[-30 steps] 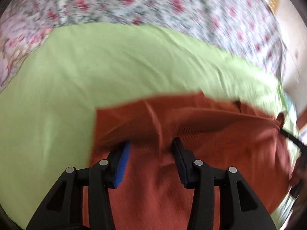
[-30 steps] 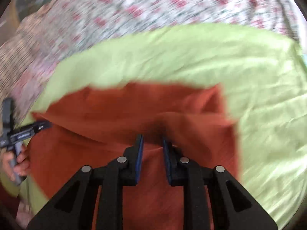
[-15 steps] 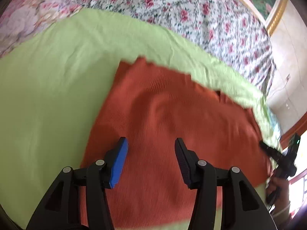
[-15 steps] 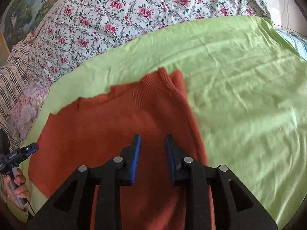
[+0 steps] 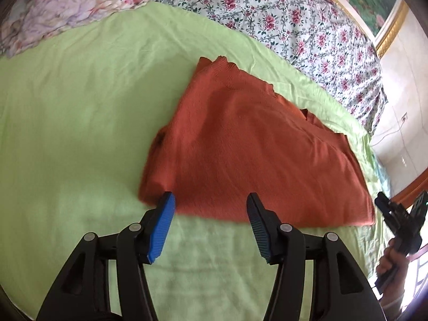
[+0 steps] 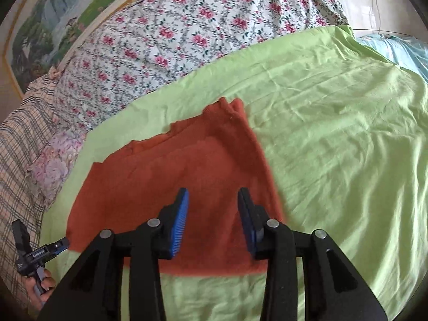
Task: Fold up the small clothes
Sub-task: 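Smooth the folded sweater with both grippers and withdraw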
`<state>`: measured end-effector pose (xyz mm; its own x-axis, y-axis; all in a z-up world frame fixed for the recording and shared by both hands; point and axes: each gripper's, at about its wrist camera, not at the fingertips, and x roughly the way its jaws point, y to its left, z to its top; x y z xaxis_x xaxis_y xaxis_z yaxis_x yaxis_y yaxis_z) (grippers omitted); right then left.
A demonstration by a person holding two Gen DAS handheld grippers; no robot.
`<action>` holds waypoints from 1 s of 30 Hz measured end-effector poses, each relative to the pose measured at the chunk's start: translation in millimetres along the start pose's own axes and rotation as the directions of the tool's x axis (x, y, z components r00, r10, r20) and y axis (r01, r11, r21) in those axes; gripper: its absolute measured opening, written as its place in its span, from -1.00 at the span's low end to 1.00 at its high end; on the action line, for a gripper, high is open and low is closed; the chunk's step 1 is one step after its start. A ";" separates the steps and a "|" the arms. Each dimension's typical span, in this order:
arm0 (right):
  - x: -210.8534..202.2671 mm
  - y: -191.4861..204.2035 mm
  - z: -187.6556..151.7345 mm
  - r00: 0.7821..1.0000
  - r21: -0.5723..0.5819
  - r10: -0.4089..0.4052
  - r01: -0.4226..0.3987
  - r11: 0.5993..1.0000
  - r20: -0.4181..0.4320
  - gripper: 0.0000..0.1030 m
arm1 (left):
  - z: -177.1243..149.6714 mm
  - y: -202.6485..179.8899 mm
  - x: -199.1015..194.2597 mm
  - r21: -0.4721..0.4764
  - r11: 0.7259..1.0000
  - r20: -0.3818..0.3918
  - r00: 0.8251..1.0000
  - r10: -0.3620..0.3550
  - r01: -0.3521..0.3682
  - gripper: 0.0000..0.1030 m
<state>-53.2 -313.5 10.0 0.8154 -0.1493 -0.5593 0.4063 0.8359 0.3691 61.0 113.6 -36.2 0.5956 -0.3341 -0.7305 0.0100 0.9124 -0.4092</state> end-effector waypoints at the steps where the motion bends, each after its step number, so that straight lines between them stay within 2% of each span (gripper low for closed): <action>1: -2.4 4.0 -4.3 1.000 -0.006 0.010 -0.010 1.000 -0.003 -0.19 | -4.4 -3.2 -0.5 -0.003 1.000 -0.009 1.000 -0.012 0.012 0.13; 7: -3.0 21.3 -23.8 0.997 -0.032 0.061 -0.063 0.998 -0.043 -0.12 | -26.3 -18.7 9.9 -0.031 0.996 -0.077 0.993 -0.091 0.088 0.24; 9: -3.4 25.8 -27.4 0.996 -0.037 0.075 -0.077 0.996 -0.051 -0.08 | -31.1 -22.4 11.0 -0.055 0.989 -0.074 0.987 -0.140 0.136 0.39; 12: -4.5 30.4 -29.8 0.995 -0.045 0.090 -0.092 0.995 -0.051 -0.03 | -30.7 -24.7 14.2 -0.088 0.983 -0.062 0.984 -0.167 0.161 0.52; 16: -4.6 33.6 -32.3 0.993 -0.044 0.106 -0.108 0.993 -0.051 -0.01 | -19.6 -17.7 24.1 -0.144 0.975 -0.037 0.984 -0.176 0.169 0.53; 20: -2.9 34.8 -33.2 0.991 -0.039 0.117 -0.119 0.992 -0.058 -0.01 | -2.1 -9.8 33.3 -0.179 0.971 0.012 0.987 -0.160 0.160 0.53; 26: 1.8 34.2 -32.2 0.989 -0.032 0.135 -0.138 0.990 -0.066 -0.01 | 21.9 -8.5 51.2 -0.185 0.979 0.062 0.995 -0.081 0.092 0.49; 29: 5.2 33.2 -30.6 0.987 -0.031 0.144 -0.146 0.989 -0.069 -0.01 | 28.4 -9.5 55.0 -0.182 0.981 0.062 0.997 -0.052 0.062 0.37; 30: 6.9 31.6 -29.2 0.987 -0.029 0.147 -0.149 0.988 -0.068 -0.01 | 28.9 -8.6 54.9 -0.186 0.981 0.063 0.997 -0.048 0.059 0.27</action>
<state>-46.8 -272.6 -3.9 0.8362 0.0114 -0.5483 0.2682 0.8635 0.4271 116.8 94.2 -57.0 0.6441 -0.3619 -0.6739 -0.1045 0.8311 -0.5463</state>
